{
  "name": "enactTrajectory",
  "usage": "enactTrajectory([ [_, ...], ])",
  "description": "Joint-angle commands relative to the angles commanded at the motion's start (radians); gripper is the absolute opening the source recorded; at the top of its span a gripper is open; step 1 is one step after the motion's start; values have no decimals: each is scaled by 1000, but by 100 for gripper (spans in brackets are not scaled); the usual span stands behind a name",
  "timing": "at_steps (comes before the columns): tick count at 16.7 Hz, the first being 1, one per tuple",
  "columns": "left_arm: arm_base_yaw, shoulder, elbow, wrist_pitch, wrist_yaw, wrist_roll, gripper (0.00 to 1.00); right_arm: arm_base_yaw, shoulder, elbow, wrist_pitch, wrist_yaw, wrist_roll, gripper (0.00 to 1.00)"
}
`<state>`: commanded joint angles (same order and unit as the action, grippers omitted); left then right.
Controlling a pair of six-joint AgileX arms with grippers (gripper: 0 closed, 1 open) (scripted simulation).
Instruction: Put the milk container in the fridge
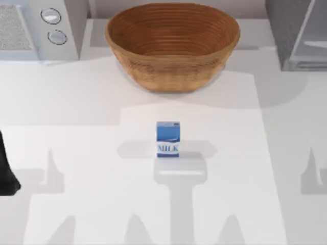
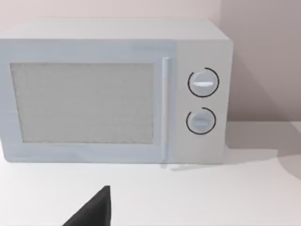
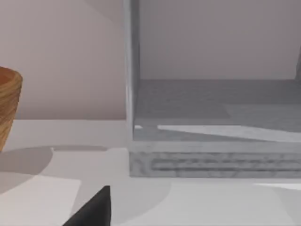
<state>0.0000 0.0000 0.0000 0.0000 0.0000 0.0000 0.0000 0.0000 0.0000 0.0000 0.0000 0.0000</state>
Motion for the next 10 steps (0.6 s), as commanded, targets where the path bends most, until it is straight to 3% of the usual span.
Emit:
enactTrajectory([
  [5, 0, 0, 0, 0, 0, 0, 100, 24, 38, 26, 14, 22, 13, 100],
  [10, 0, 0, 0, 0, 0, 0, 100, 153, 274, 147, 106, 147, 71, 100],
])
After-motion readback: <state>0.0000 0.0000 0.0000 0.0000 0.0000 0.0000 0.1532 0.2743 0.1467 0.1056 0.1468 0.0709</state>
